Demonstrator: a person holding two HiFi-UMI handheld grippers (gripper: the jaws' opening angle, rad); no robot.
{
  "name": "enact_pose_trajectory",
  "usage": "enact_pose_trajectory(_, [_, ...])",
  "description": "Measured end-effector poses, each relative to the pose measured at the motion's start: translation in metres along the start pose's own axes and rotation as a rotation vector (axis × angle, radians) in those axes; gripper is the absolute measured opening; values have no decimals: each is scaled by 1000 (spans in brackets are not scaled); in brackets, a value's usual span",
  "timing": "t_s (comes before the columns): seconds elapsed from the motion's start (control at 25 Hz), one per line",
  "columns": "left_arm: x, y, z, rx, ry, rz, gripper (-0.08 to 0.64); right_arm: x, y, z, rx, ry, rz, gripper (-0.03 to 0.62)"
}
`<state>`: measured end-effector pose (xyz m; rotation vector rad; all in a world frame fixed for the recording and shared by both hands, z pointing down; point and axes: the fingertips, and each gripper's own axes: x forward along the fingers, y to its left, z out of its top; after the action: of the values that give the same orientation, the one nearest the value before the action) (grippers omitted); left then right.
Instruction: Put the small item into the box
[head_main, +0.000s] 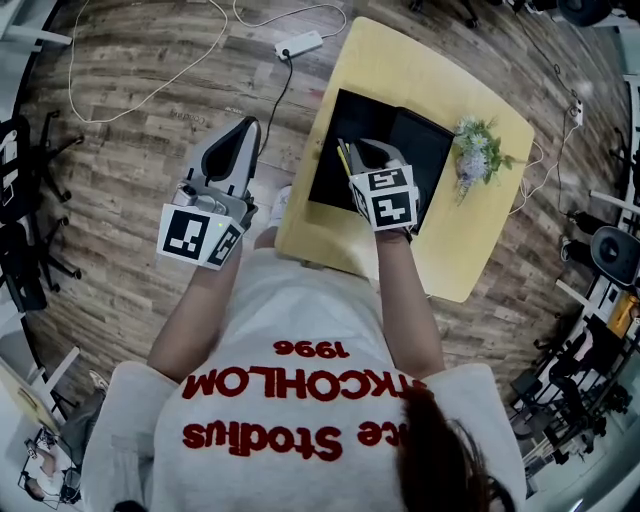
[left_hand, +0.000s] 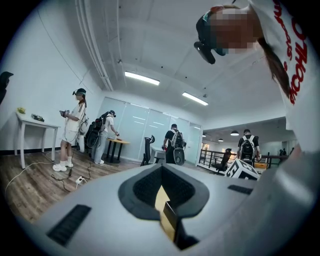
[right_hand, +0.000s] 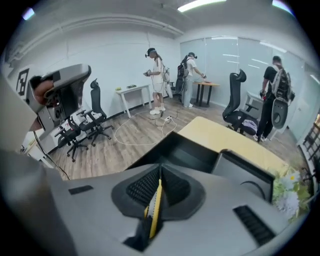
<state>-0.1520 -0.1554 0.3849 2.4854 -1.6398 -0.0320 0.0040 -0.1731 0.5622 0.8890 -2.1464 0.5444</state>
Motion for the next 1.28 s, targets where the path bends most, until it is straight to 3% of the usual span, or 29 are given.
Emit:
enact_pose_trajectory(0.24, [2,-3,20,30,-36,-11,6,-42,-3,36,38,-211,18,9])
enact_pose_trajectory(0.4, [2,-4,35,54,-59,-23,6,-79,-5,59,37,-355,-12,6])
enact_pose_trajectory(0.6, [5,-7,53,72,-89,-42,6,-131,-17,83,103,-540,-36,6])
enact_pose_trajectory(0.84, [-1,-19,75,87,-128,-64,6,-186,-22,97,89,-683,-116,5])
enact_pose_trajectory(0.96, [2,-25,82,117,-136,-77,6,-211,-29,102,120,-764,-152,5])
enact_pose_trajectory(1.08, [1,-26,85,101,-142,-87,6,-232,-32,103,145,-821,-177,5])
enact_pose_trajectory(1.28, [0,-28,92,109,-161,-97,6,-258,-32,105,109,-890,-242,5])
